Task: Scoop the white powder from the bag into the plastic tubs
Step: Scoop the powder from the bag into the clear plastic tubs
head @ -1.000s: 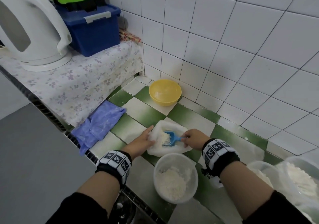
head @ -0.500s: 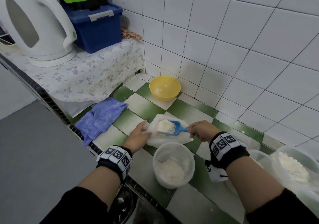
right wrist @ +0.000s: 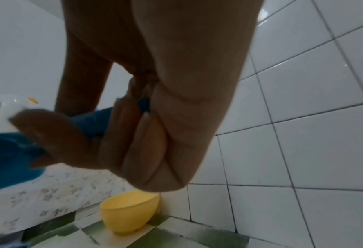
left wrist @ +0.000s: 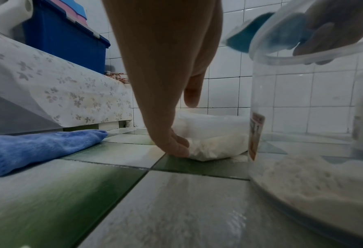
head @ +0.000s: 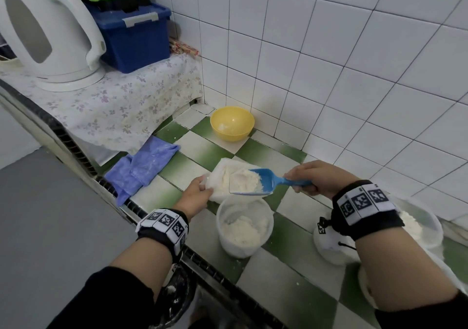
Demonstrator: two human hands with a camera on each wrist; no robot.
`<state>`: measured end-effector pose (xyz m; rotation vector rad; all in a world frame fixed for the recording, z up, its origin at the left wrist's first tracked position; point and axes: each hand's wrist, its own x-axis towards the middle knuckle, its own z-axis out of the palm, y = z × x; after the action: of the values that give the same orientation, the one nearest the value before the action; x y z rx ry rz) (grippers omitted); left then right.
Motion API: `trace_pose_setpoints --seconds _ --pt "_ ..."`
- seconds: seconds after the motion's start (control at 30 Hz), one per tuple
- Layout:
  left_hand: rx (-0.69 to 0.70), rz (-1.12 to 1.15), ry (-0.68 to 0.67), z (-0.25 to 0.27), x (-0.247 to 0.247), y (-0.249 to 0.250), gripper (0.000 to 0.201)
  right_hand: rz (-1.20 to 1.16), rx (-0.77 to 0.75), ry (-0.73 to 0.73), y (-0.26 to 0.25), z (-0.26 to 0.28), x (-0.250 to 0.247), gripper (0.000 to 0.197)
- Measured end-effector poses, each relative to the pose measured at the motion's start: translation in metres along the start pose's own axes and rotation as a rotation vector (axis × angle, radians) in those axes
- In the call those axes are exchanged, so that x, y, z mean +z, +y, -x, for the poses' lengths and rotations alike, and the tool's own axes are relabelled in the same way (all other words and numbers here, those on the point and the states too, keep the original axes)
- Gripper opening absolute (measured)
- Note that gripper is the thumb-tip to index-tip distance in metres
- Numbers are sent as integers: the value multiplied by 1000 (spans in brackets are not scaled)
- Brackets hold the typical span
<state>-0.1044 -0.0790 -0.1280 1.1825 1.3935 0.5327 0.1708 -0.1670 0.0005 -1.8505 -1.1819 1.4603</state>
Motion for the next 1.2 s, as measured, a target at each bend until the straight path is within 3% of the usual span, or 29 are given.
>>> trace_pose_setpoints --seconds 0.13,0.3,0.53,0.8,1.0,1.1,1.2 --pt "-19 20 8 4 1 -1 44 143 -37 -29 -1 16 1 16" --pt "-28 55 8 8 5 1 41 517 -126 32 -9 28 17 20" --pt "-51 71 6 11 4 3 45 711 -292 98 -12 34 42 13" --pt "-95 125 4 10 6 4 51 679 -356 111 -14 35 34 19" --pt "-123 149 -44 9 10 5 58 472 -299 47 -22 39 9 12" --pt "-130 171 -47 6 10 5 60 370 -294 117 -24 30 -4 12" --pt "-139 175 -45 3 11 6 60 475 -262 216 -28 4 -1 11"
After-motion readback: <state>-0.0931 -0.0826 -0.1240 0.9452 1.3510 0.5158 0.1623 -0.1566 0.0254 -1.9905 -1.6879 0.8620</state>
